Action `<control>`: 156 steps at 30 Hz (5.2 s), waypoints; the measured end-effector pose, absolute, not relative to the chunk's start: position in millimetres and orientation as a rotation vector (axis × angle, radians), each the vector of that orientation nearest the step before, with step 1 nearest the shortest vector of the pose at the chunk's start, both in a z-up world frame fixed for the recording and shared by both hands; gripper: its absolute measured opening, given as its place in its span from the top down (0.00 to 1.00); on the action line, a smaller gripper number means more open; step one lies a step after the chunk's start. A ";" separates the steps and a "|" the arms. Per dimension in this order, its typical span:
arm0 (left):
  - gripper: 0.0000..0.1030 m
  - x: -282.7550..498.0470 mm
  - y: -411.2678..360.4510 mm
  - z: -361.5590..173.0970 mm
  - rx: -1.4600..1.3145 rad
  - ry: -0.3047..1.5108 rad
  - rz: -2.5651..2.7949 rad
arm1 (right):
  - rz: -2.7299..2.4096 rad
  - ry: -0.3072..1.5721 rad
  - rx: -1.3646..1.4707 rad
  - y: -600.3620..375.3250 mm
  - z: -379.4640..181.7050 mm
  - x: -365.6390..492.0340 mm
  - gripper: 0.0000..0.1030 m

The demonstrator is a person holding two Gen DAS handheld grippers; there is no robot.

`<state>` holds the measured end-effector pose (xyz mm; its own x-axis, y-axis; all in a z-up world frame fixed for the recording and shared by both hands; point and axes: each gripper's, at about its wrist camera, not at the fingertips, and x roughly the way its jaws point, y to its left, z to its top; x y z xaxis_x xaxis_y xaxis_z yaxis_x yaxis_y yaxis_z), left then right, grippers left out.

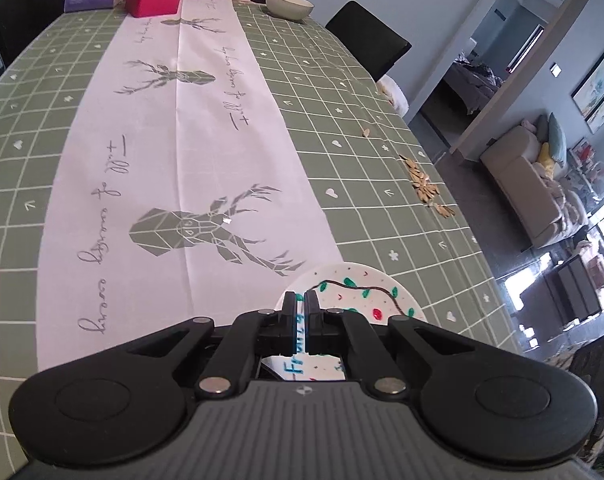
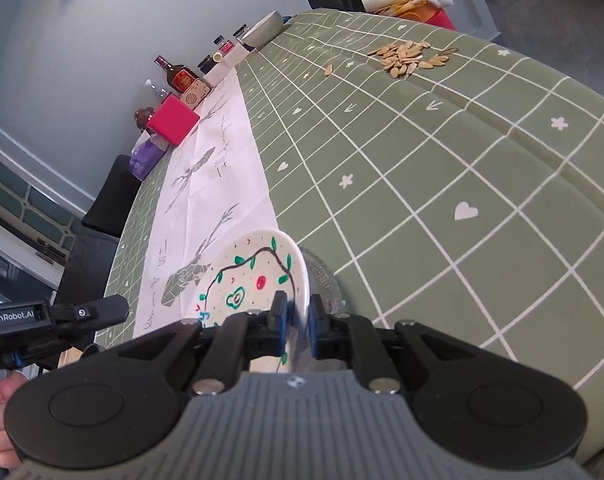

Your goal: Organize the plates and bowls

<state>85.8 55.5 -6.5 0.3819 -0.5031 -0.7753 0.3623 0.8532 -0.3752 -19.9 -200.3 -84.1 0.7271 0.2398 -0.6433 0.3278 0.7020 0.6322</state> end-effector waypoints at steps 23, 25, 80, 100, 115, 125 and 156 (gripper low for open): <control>0.96 82.0 71.0 3.9 -0.175 1.024 -0.555 | -0.132 0.836 0.488 -147.5 -54.4 -0.3 0.20; 0.96 81.5 71.7 5.3 -0.178 1.021 -0.560 | -0.129 0.842 0.476 -146.0 -55.8 0.8 0.18; 0.28 11.7 157.0 -21.3 -0.153 0.968 -0.264 | 0.368 1.083 0.689 -66.9 -58.5 37.4 0.24; 0.52 18.3 156.4 -29.2 -0.282 1.078 -0.231 | 0.343 1.167 0.683 -68.2 -72.3 44.5 0.53; 0.52 46.0 85.8 5.6 -0.284 1.123 -0.317 | 0.237 1.163 0.650 -131.3 -17.9 54.5 0.53; 0.53 59.8 27.2 -16.5 -0.235 1.185 -0.423 | 0.118 1.148 0.686 -197.5 -29.1 52.8 0.53; 0.18 -5.4 28.4 41.9 0.039 0.618 -0.177 | 0.119 0.625 0.444 -203.8 37.1 -22.7 0.08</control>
<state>-5.4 28.4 41.9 0.8005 -0.1539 -0.5793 0.1770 0.9841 -0.0168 -22.7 -203.8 37.1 0.8073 0.2398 -0.5392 0.0244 0.8994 0.4365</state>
